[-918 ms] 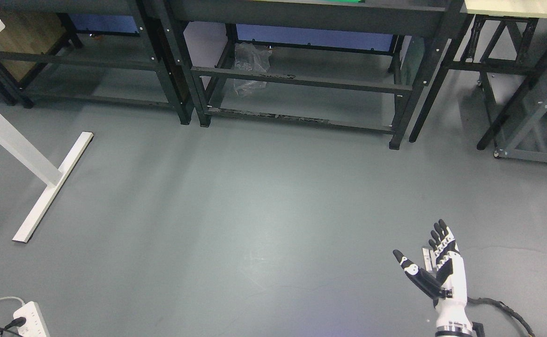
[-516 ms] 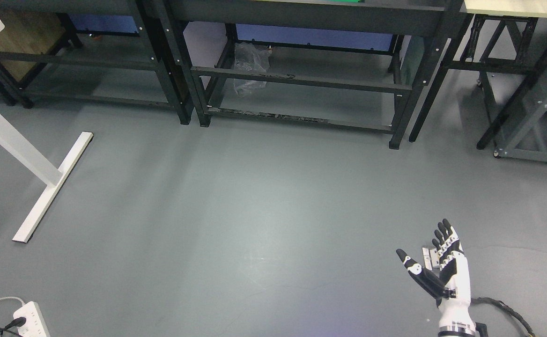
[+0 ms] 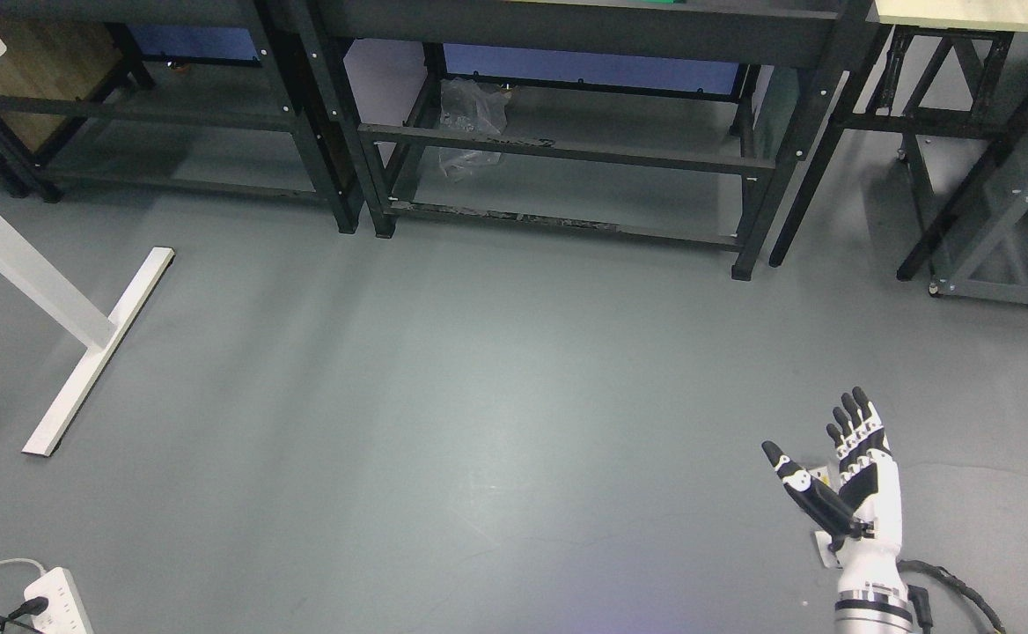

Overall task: Pick pink block from left shelf to tray
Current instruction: 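Drive toward the black shelf with the right hand raised, then approach the green tray and reach the right hand toward the pink cube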

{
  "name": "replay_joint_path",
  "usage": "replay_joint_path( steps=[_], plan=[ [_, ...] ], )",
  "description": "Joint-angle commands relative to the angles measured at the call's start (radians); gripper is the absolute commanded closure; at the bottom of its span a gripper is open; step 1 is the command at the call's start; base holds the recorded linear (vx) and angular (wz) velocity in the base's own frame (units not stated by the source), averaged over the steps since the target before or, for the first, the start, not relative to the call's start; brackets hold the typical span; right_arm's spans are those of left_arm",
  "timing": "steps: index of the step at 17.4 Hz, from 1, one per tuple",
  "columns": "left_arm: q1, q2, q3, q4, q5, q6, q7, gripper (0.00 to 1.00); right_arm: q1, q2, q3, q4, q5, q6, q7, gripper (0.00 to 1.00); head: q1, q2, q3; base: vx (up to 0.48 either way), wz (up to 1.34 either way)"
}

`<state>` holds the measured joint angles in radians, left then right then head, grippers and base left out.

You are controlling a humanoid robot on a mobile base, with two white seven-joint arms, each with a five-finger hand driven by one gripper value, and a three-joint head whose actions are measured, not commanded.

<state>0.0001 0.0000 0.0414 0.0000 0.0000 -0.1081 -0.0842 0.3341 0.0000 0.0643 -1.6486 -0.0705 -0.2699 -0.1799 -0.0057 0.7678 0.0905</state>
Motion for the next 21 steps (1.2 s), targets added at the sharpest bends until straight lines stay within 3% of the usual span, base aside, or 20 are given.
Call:
replay_joint_path(
  steps=[1,10,11,12,16,18,21],
  plan=[
    [-0.023,0.017,0.0,-0.018,-0.002,-0.001,0.0,0.0,-0.041,-0.017,-0.017,-0.039,-0.011,0.004,0.0,0.0,0.0,0.0,0.0,0.02,0.0],
    [-0.023,0.017,0.0,-0.018,-0.002,-0.001,0.0,0.0,-0.092,-0.017,-0.024,-0.051,-0.011,-0.045,0.0,0.0,0.0,0.0,0.0,0.099,0.03],
    [-0.023,0.017,0.0,-0.018,-0.002,-0.001,0.0,0.0,-0.11,-0.023,-0.024,-0.049,0.047,-0.042,0.002,0.01,0.0,0.0,0.0,0.213,0.09],
    [-0.023,0.017,0.0,-0.018,-0.002,-0.001,0.0,0.0,-0.144,-0.059,-0.027,-0.049,0.193,-0.023,-0.007,0.02,0.0,0.0,0.0,0.213,0.09],
    [-0.023,0.017,0.0,-0.018,-0.002,-0.001,0.0,0.0,-0.228,-0.185,-0.025,-0.049,0.848,0.219,-0.098,0.09,0.0,0.0,0.0,0.252,0.14],
    [-0.023,0.017,0.0,-0.018,-0.002,-0.001,0.0,0.0,-0.234,-0.234,-0.024,-0.051,0.983,0.245,-0.098,0.09,0.0,0.0,0.0,0.302,0.15],
    [-0.023,0.017,0.0,-0.018,-0.002,-0.001,0.0,0.0,-0.231,-0.252,-0.031,-0.059,0.98,0.218,-0.108,0.03,0.0,0.0,0.0,0.272,0.03]
  ],
)
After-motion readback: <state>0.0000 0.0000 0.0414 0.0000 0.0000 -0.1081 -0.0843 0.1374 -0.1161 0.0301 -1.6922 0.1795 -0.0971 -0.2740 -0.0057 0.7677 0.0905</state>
